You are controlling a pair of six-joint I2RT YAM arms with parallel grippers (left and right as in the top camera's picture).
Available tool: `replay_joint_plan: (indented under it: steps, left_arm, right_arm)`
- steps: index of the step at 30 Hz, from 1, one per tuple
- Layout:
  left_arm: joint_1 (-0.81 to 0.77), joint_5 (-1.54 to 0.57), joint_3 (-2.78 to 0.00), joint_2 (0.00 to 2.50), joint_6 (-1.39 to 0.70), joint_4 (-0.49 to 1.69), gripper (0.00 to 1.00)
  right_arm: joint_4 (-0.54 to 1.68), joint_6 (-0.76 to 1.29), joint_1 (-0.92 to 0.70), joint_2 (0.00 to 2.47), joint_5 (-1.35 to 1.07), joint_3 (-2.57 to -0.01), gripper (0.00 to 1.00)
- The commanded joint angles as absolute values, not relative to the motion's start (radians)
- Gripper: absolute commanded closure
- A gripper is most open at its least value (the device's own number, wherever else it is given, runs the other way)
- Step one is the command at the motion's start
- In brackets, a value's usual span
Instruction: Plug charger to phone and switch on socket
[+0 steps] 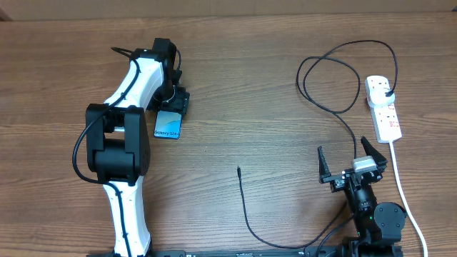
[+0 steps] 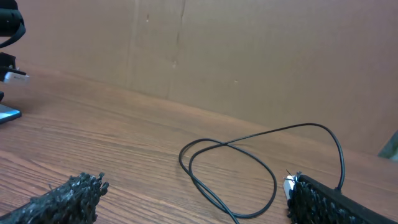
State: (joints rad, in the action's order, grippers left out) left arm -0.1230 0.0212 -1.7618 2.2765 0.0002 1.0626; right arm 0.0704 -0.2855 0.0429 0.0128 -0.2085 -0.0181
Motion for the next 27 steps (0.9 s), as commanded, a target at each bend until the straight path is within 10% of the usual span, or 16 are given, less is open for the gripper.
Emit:
replay_joint_plan:
  steps: [1, 27]
  left_arm:
    - [-0.131, 0.024, -1.75, 2.332, 0.015, 1.061, 0.96]
    - [-0.13, -0.066, -1.966, 2.332, 0.011, 1.155, 0.96]
  right_arm:
    - [0.065, -0.284, 0.038, 0.003, -0.199, -0.008, 0.0]
    - [0.065, -0.284, 0.038, 0.003, -0.199, -0.008, 0.0]
